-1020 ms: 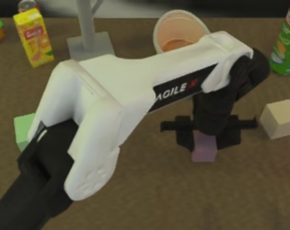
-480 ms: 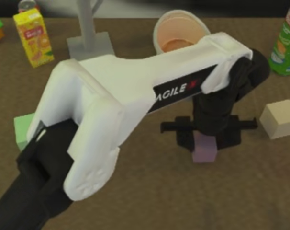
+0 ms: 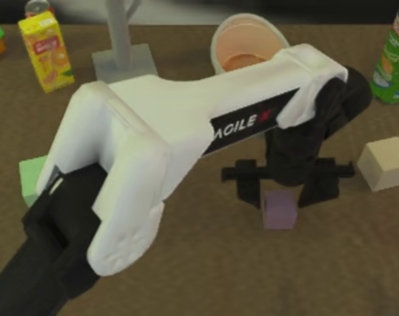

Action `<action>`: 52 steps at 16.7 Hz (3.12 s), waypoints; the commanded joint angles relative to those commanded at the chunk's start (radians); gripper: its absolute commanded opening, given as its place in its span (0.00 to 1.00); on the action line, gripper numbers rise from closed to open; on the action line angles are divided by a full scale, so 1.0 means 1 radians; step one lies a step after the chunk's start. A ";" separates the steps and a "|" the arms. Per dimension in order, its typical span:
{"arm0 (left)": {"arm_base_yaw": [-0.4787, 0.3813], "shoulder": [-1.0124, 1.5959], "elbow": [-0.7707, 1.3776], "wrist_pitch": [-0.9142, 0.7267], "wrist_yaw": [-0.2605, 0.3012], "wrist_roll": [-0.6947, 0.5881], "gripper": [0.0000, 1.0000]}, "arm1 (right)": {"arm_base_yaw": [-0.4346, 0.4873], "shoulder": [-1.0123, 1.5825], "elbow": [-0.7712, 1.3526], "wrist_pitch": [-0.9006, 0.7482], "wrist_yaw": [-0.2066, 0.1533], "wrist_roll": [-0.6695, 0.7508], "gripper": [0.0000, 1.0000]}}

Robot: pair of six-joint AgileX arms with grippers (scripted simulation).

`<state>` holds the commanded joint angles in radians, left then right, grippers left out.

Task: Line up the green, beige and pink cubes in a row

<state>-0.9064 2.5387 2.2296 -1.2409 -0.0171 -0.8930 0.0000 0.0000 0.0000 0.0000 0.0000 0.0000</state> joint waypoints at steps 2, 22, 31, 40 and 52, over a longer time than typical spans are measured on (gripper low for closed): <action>0.000 0.000 0.000 0.000 0.000 0.000 1.00 | 0.000 0.000 0.000 0.000 0.000 0.000 1.00; 0.017 0.036 0.346 -0.310 0.000 -0.005 1.00 | 0.000 0.000 0.000 0.000 0.000 0.000 1.00; 0.081 -0.115 0.201 -0.213 -0.006 0.016 1.00 | 0.013 0.117 0.116 -0.082 -0.004 -0.008 1.00; 0.421 -0.974 -0.623 0.258 -0.017 0.195 1.00 | 0.052 0.810 0.683 -0.484 0.000 -0.054 1.00; 0.837 -2.222 -1.932 1.009 0.000 0.716 1.00 | 0.111 1.828 1.444 -1.053 0.007 -0.120 1.00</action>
<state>-0.0697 0.3164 0.2975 -0.2323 -0.0168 -0.1770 0.1105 1.8284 1.4440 -1.0528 0.0067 -0.1198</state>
